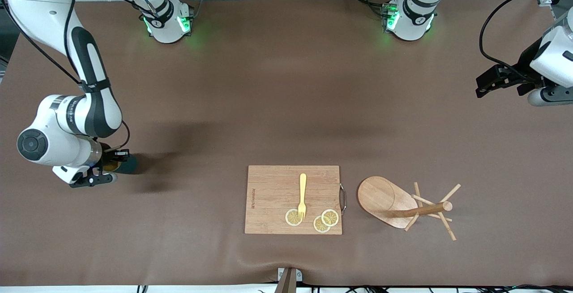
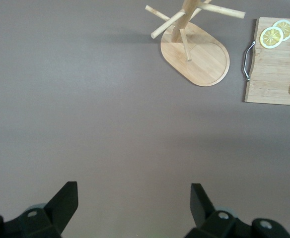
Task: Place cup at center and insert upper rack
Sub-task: 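Lift the teal mug with the right gripper, then carry the teal mug with the right gripper to the table center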
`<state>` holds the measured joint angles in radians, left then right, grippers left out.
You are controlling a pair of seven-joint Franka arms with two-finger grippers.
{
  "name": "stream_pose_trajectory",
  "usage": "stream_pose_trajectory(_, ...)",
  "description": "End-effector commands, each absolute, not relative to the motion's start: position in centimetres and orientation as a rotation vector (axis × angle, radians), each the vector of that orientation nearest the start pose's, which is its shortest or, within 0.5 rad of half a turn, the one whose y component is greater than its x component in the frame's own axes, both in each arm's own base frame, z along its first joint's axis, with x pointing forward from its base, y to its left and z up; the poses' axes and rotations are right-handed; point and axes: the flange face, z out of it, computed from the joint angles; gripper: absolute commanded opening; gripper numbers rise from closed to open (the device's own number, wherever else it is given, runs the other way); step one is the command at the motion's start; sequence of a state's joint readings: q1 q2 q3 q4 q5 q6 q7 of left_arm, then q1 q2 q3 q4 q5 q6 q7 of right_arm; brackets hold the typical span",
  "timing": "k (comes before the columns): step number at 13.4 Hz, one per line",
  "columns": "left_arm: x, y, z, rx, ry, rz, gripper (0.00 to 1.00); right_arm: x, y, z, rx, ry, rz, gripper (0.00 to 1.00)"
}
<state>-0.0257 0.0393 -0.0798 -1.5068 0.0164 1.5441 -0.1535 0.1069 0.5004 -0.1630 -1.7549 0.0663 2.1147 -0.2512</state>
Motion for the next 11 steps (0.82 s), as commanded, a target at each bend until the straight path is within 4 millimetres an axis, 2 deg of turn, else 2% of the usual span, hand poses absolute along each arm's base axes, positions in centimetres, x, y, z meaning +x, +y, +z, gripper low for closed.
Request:
stream_pose_trajectory(1, 55.8, -5.2, 63.6, -3.118, -0.059, -0.007, 1.00, 64.4, 1.5, 30.4, -3.106, -0.309, 0.177, 0.00)
stream_pose_trajectory(3, 55.7, -5.0, 63.8, -3.118, -0.061, -0.012, 1.00, 63.6, 6.3, 31.4, -3.099, -0.226, 0.217, 0.00)
stream_pose_trajectory(6, 55.7, -4.9, 63.8, -3.116, -0.064, -0.012, 1.00, 62.0, 15.0, 32.8, -3.121, -0.098, 0.216, 0.00)
stream_pose_trajectory(9, 55.8, -5.0, 63.7, -3.116, -0.083, -0.010, 1.00, 59.2, 23.9, 33.3, -3.106, 0.056, 0.220, 0.00)
stream_pose_trajectory(11, 55.9, -5.0, 63.5, -3.115, -0.085, -0.005, 1.00, 57.0, 29.2, 33.6, -3.099, 0.117, 0.225, 0.00)
